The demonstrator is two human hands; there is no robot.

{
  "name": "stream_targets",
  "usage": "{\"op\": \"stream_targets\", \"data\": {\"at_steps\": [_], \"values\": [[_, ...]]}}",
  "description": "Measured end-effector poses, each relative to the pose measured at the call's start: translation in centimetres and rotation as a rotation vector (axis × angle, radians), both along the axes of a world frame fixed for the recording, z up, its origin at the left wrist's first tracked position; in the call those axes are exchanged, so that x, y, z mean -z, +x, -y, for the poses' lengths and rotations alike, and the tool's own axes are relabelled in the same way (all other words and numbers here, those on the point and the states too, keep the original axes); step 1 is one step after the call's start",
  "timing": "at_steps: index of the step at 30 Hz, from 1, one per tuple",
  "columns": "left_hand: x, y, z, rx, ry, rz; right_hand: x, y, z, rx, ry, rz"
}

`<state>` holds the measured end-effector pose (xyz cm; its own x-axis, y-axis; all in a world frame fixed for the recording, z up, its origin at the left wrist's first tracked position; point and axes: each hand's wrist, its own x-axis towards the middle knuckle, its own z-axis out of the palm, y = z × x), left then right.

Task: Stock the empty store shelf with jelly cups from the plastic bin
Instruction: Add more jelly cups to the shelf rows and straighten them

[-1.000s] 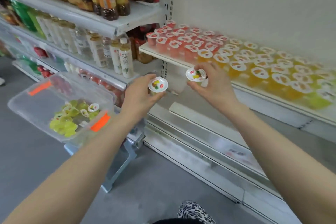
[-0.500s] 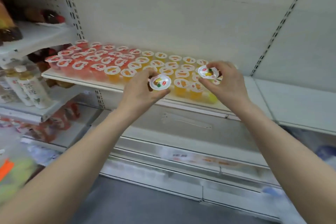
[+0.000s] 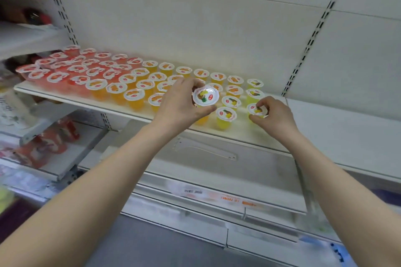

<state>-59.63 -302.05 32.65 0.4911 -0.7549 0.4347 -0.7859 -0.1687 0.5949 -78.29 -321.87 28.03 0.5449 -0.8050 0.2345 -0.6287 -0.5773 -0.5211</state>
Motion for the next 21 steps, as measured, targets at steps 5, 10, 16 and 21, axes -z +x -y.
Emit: {"op": "stream_targets", "data": {"at_steps": [5,10,16,21], "values": [[-0.1,-1.2,1.1,0.014,0.000,0.060,0.5,0.5,1.0,-0.039,0.003,0.036],[-0.3,-2.5,2.2,0.033,0.010,0.086,0.5,0.5,1.7,-0.068,-0.028,0.024],[0.1,-5.1,4.5,0.069,0.085,0.265,-0.7,-1.4,2.7,-0.223,-0.092,-0.121],[1.5,-7.2,7.0,0.098,0.155,0.407,-1.8,-3.3,3.6,-0.221,-0.222,-0.139]]}}
